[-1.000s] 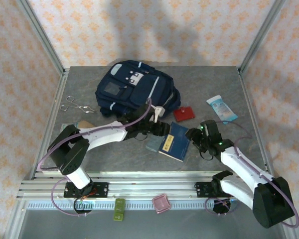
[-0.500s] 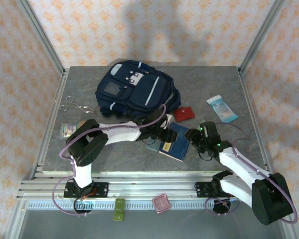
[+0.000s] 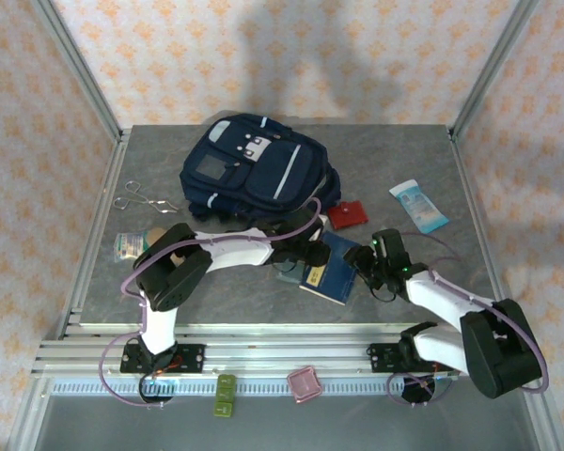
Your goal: Pack books, pencil case, and school supplies into a backpack
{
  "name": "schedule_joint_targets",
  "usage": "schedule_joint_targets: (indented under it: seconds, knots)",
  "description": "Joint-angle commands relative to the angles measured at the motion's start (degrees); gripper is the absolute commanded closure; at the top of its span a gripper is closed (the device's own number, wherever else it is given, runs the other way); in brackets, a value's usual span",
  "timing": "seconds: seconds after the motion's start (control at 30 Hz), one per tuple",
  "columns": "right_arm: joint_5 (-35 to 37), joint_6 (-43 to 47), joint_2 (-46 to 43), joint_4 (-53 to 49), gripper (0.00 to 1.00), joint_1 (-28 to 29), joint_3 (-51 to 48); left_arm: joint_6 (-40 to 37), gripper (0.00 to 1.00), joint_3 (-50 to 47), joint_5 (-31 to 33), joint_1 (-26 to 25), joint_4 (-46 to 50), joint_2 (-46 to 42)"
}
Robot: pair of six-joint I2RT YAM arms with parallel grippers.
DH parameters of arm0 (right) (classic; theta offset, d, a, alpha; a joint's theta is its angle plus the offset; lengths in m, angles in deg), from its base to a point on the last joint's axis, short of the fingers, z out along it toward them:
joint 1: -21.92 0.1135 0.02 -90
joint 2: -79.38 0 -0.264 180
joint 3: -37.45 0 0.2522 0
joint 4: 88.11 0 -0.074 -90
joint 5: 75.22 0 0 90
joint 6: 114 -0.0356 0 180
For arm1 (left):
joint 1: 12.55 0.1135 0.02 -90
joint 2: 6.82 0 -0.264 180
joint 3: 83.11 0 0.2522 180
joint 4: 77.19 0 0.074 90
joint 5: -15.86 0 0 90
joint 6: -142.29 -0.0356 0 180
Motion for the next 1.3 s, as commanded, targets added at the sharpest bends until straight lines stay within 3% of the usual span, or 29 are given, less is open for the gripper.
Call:
schedule_joint_targets:
  seconds: [0.0,0.13,0.6,0.77,1.03,1.2,1.27]
  knots:
    - [-2.40,-0.88,3.42,6.98,0.47,0.11,-1.64,-0.57,0.77,0.49,1.31,-0.32,5.34,3.21]
    - [-4.98,-1.78,3.68,12.61,0.51,0.09,-3.27,-0.75,0.87,0.77,0.56,-0.38,5.78,4.37]
    - [-9.46,-4.03,-9.38,27.93,0.56,0.10,-9.80,-0.94,0.93,1.04,-0.85,-0.36,5.45,5.49]
    - [-12.14,-4.31,-6.53,32.01,0.56,0.09,-10.83,-0.66,0.95,0.70,-1.33,-0.36,4.80,5.23]
    - [-18.25,-1.85,6.73,33.26,0.58,2.15,-7.41,-0.48,0.96,0.59,-1.78,-0.36,3.91,5.35]
    - [-14.18,-1.72,2.97,29.52,0.79,3.09,-6.27,0.02,0.96,-0.08,-1.37,-0.36,3.53,3.91]
    - [-11.38,-0.12,-0.70,24.35,0.88,3.10,-4.76,0.49,0.91,-0.70,-1.00,-0.27,2.82,2.30]
